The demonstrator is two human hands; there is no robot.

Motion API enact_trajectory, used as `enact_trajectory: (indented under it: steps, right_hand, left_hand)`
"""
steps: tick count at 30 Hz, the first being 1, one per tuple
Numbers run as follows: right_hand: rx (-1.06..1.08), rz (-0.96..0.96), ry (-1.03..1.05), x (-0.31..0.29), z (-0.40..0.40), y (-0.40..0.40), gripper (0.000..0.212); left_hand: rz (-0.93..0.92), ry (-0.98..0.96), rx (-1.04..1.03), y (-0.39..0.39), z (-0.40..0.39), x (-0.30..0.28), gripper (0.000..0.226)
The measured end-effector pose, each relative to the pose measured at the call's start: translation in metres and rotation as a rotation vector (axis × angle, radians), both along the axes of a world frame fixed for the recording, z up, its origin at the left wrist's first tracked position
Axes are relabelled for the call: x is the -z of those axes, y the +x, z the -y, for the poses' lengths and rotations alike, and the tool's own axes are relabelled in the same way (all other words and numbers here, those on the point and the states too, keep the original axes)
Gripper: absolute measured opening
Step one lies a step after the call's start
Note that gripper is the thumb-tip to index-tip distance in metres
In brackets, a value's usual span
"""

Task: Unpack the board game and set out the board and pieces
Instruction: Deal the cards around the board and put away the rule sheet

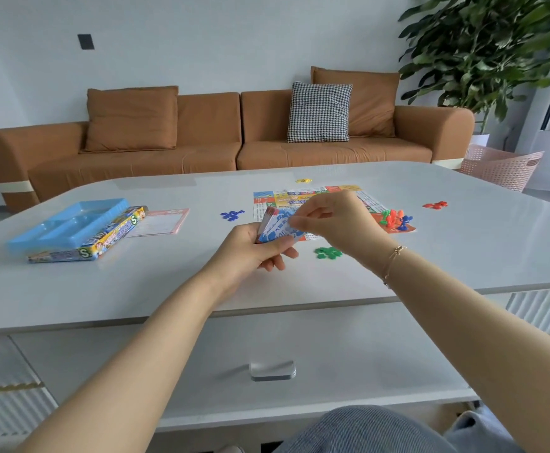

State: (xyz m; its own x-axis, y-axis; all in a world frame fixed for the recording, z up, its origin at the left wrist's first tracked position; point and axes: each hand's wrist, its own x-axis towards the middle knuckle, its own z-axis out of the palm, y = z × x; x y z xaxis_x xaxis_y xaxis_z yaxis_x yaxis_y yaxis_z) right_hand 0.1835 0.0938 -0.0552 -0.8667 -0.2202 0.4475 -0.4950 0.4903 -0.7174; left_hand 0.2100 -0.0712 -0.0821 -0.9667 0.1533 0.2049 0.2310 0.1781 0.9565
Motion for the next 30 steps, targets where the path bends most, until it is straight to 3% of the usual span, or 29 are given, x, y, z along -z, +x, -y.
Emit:
enact_trajectory:
  steps: [8,13,23,30]
  right_hand:
    - [0.075,-0.061,-0.017,0.007,-0.001,-0.006,0.009]
    - [0.064,-0.048,-0.011,0.008,-0.002,-0.007,0.007]
    - [0.003,0.161,-0.229,0.011,0.006,-0.008,0.012]
    - [0.020,0.102,-0.216,0.005,0.017,-0.014,0.006]
  left_hand:
    - [0.064,0.139,0.041,-0.004,0.002,0.000,0.027]
    - [0.046,0.194,0.017,-0.002,0.003,0.001,0.015]
    - [0.004,0.254,-0.020,-0.003,0.005,0.002,0.011]
    - [0.068,0.366,-0.041,-0.015,0.017,0.000,0.010]
